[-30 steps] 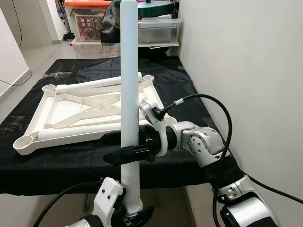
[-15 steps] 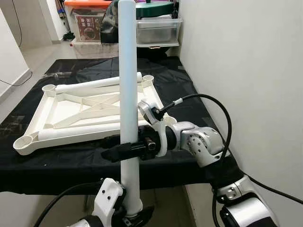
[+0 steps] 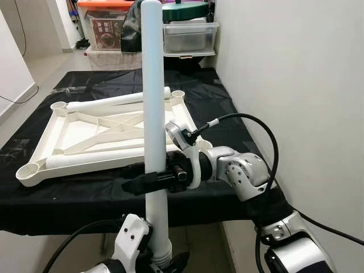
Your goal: Building children table
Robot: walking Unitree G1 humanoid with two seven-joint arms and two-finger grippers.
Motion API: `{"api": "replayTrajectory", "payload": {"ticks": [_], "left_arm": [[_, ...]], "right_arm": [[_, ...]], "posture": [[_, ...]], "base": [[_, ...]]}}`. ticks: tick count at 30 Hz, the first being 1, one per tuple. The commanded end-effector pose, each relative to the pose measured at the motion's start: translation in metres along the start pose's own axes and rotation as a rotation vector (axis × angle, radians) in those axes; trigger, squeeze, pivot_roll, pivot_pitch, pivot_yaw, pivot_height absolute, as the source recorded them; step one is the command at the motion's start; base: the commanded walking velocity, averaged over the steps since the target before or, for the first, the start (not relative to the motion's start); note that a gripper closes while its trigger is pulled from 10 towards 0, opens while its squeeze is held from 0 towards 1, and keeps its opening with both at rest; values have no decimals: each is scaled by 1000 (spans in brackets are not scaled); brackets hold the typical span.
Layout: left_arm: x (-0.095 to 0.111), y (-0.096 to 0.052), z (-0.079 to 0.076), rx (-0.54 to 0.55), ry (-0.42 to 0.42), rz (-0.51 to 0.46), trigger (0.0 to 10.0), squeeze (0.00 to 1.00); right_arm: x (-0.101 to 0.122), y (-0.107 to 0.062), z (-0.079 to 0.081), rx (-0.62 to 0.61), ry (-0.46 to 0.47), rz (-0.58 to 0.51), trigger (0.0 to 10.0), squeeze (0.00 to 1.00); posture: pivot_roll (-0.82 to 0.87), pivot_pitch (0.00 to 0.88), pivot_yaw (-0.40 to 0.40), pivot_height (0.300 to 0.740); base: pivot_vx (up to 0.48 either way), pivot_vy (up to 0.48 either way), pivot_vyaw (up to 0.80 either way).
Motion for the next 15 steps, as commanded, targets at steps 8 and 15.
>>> {"api": "replayTrajectory", "payload": {"ticks": [8,15], "left_arm": [[-20,0,8,98,-27,51,10000,0],[-14,5,27,265,1,13,10000,0]], "right_arm": [[67,-48,-34,-361,-227,-249,0,0],[92,-81,-58,-708,-340,-436,10000,0]], "posture": [[43,52,-14,740],[41,47,-13,740]], "base": [[0,0,0],[0,0,0]]}}
Point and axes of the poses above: a point about 5 cm out from each wrist's last joint towards the gripper, its own y axis pointing out of the wrist towards the gripper, its own x axis along the axis of the wrist's last joint, z = x × y, the point moved 4 cm from there along y, pointing out of the wrist towards the gripper, and after that the axes turned 13 degrees about y, right-handed, at the moved point
